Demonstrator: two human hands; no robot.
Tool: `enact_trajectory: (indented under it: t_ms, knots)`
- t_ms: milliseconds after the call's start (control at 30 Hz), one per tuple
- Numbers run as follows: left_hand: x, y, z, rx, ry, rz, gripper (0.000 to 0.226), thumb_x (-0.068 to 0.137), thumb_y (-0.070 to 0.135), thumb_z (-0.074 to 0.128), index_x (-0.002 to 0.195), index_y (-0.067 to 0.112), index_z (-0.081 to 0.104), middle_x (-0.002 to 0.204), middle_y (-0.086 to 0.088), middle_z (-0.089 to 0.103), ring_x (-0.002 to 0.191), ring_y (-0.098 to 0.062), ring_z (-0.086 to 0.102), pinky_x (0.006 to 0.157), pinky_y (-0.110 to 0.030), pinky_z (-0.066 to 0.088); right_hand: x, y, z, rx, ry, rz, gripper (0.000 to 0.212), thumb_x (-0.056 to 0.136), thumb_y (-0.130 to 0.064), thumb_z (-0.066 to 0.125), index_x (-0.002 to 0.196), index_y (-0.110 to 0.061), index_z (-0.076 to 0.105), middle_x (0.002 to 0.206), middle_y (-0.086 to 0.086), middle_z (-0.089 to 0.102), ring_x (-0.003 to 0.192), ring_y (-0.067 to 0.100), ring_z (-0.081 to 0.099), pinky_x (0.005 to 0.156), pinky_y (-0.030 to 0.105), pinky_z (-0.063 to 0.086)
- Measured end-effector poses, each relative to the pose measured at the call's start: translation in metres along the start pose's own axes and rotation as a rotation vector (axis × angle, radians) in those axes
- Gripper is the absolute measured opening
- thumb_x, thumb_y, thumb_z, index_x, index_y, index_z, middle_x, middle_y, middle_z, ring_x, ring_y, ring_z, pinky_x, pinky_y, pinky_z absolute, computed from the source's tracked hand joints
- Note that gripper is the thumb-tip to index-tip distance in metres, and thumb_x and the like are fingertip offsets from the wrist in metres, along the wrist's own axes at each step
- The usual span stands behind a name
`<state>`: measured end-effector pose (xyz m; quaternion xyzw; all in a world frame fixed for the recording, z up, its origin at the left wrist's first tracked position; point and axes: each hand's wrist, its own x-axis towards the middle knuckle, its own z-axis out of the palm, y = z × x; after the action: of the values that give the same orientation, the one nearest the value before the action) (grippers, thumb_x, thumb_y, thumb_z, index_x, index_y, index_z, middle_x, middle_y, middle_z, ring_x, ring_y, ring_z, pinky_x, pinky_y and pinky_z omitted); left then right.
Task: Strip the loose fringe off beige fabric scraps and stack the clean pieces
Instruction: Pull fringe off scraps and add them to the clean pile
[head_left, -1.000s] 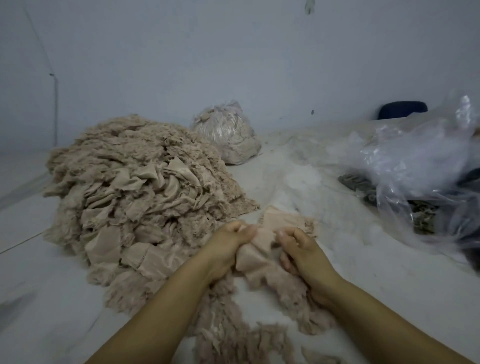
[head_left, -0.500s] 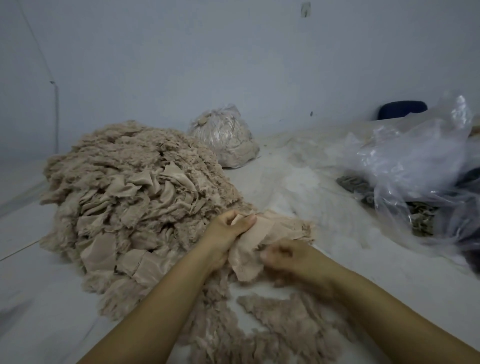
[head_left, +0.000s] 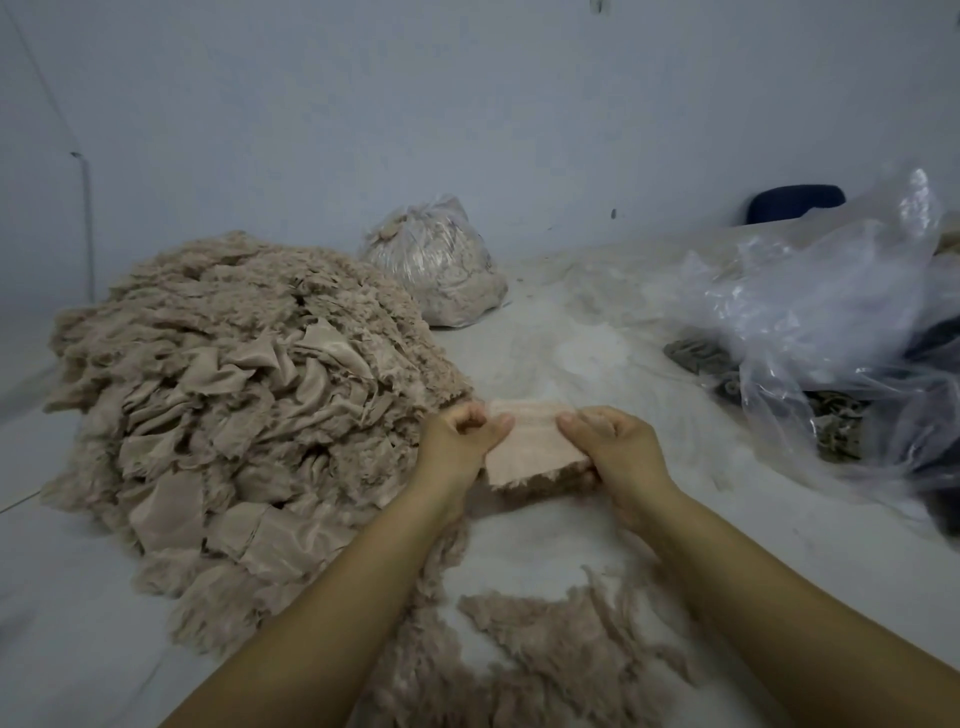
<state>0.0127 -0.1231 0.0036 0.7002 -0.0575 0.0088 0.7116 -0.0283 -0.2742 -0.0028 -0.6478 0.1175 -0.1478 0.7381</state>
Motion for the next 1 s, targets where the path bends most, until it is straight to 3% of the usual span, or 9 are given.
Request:
enact_trajectory:
  t_ms: [133, 300, 500, 633, 700, 800, 867, 900, 1000]
  knots:
    - [0.007, -0.017, 0.006, 0.217, -0.021, 0.003, 0.028, 0.085, 0.012, 0.069, 0.062, 0.011, 0.053, 0.045, -0.001, 0.046, 0.033, -0.009, 0.039, 0.042, -0.019, 0.035, 0.019, 0.01, -0.01, -0.319, 0.078, -0.077, 0.012, 0.083, -0.022, 0.07, 0.078, -0.014, 0.064, 0.069, 0.0, 0.061, 0.07, 0.022, 0.058, 0.069, 0.033, 0.048]
    - [0.011, -0.025, 0.002, 0.168, -0.014, -0.137, 0.014, 0.084, 0.006, 0.069, 0.079, 0.009, 0.056, 0.05, -0.004, 0.05, 0.031, -0.007, 0.042, 0.035, -0.017, 0.037, 0.026, 0.024, -0.018, -0.493, 0.137, -0.125, 0.005, 0.086, -0.02, 0.061, 0.09, -0.018, 0.063, 0.083, -0.008, 0.06, 0.072, 0.006, 0.055, 0.059, 0.017, 0.04]
    - [0.028, -0.01, 0.012, 0.068, 0.04, -0.027, 0.014, 0.082, 0.004, 0.07, 0.087, 0.004, 0.057, 0.046, 0.003, 0.054, 0.035, -0.005, 0.045, 0.036, -0.017, 0.04, 0.035, 0.019, -0.018, -0.408, 0.241, -0.189, 0.005, 0.084, -0.024, 0.067, 0.085, -0.024, 0.062, 0.084, -0.007, 0.062, 0.072, 0.003, 0.054, 0.059, 0.017, 0.038]
    - [0.034, -0.01, 0.022, 0.079, 0.054, -0.172, 0.032, 0.084, 0.009, 0.07, 0.107, 0.004, 0.048, 0.069, -0.011, 0.057, 0.05, -0.015, 0.049, 0.043, -0.024, 0.043, 0.036, 0.019, -0.021, -0.597, 0.189, -0.104, 0.024, 0.086, -0.027, 0.065, 0.105, -0.018, 0.054, 0.097, 0.001, 0.056, 0.084, 0.018, 0.054, 0.07, 0.027, 0.04]
    - [0.027, -0.011, 0.018, 0.191, 0.0, -0.108, 0.03, 0.085, 0.011, 0.069, 0.107, 0.002, 0.051, 0.078, -0.013, 0.057, 0.058, -0.018, 0.054, 0.051, -0.028, 0.047, 0.028, 0.018, -0.023, -0.638, 0.18, -0.161, 0.019, 0.086, -0.027, 0.065, 0.1, -0.018, 0.056, 0.093, -0.001, 0.058, 0.083, 0.017, 0.056, 0.069, 0.027, 0.04]
    - [0.003, -0.001, -0.006, 0.413, -0.448, -0.002, 0.021, 0.078, 0.025, 0.077, 0.092, 0.018, 0.063, 0.076, 0.003, 0.061, 0.059, -0.004, 0.058, 0.054, -0.021, 0.046, 0.004, 0.01, -0.027, -0.598, -0.166, -0.184, 0.02, 0.083, -0.033, 0.071, 0.068, -0.023, 0.063, 0.063, -0.011, 0.059, 0.059, 0.002, 0.053, 0.059, 0.019, 0.039]
    - [-0.017, 0.006, -0.021, 0.796, -0.87, 0.023, 0.027, 0.067, 0.044, 0.081, 0.083, 0.035, 0.062, 0.075, 0.02, 0.06, 0.067, 0.003, 0.057, 0.06, -0.015, 0.045, -0.017, 0.004, -0.027, -0.68, -0.535, -0.066, 0.028, 0.077, -0.049, 0.073, 0.067, -0.024, 0.069, 0.061, -0.012, 0.06, 0.055, 0.001, 0.05, 0.056, 0.018, 0.039]
    - [-0.026, 0.005, -0.025, 0.946, -0.99, 0.056, 0.027, 0.066, 0.047, 0.081, 0.08, 0.037, 0.06, 0.073, 0.023, 0.059, 0.068, 0.005, 0.055, 0.061, -0.013, 0.044, -0.027, 0.001, -0.027, -0.752, -0.684, -0.022, 0.028, 0.072, -0.055, 0.075, 0.072, -0.027, 0.072, 0.065, -0.013, 0.063, 0.059, -0.001, 0.052, 0.058, 0.017, 0.04]
    - [-0.038, -0.005, -0.032, 1.012, -0.998, 0.089, 0.013, 0.08, 0.032, 0.074, 0.081, 0.036, 0.062, 0.069, 0.024, 0.058, 0.062, 0.007, 0.052, 0.057, -0.008, 0.039, -0.043, -0.005, -0.027, -0.953, -0.906, -0.021, 0.022, 0.067, -0.051, 0.08, 0.075, -0.033, 0.071, 0.074, -0.018, 0.064, 0.067, -0.008, 0.055, 0.062, 0.009, 0.042]
